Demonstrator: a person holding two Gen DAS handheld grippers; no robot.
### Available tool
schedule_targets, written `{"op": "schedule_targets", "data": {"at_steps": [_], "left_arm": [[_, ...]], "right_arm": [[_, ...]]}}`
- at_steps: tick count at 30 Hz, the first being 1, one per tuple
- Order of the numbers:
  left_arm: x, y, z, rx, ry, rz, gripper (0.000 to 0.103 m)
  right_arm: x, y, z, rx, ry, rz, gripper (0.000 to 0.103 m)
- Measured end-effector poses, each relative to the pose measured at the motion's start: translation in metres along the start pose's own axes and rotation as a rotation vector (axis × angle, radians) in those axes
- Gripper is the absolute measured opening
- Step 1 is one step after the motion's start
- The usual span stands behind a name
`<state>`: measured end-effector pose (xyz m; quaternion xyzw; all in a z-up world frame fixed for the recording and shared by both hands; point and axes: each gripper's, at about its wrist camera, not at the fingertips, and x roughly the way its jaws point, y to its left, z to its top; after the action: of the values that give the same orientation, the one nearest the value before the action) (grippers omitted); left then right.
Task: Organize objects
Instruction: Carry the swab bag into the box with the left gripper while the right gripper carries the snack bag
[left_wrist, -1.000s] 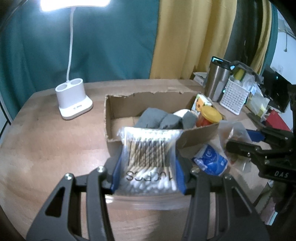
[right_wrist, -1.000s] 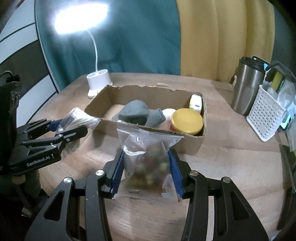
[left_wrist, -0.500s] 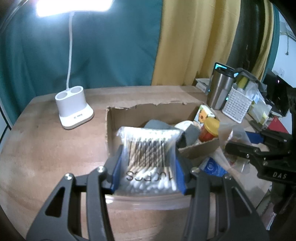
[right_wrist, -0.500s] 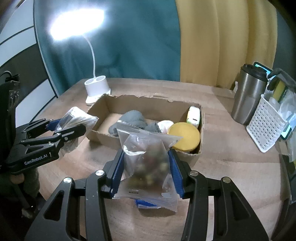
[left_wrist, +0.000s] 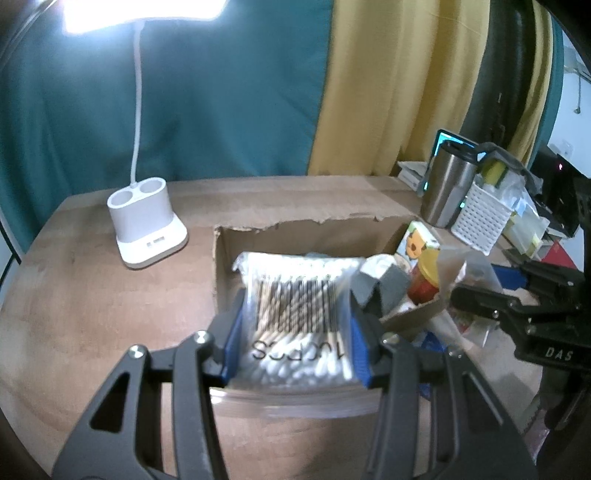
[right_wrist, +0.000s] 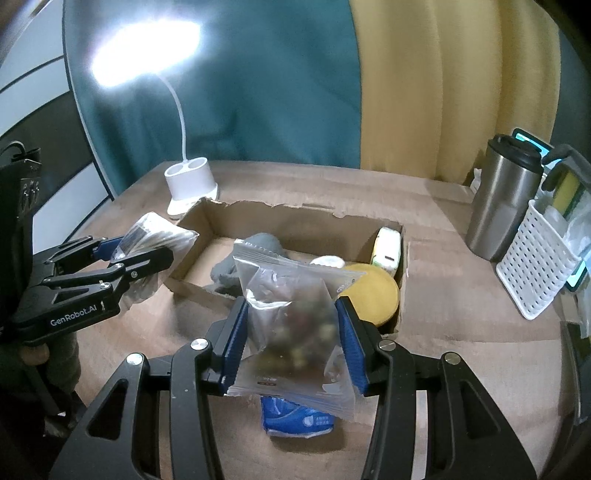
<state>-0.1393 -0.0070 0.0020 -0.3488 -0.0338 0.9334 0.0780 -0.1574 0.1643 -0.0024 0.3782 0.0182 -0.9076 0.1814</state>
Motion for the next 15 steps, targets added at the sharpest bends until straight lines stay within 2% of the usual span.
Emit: {"op": "schedule_targets", "data": {"at_steps": [15], "left_arm": [[0.018,0.006,0.012,-0.009,0.008,0.007,0.049]], "right_arm": [[0.014,-0.003,0.011,-0.001,-0.001,0.008,0.05]]}}
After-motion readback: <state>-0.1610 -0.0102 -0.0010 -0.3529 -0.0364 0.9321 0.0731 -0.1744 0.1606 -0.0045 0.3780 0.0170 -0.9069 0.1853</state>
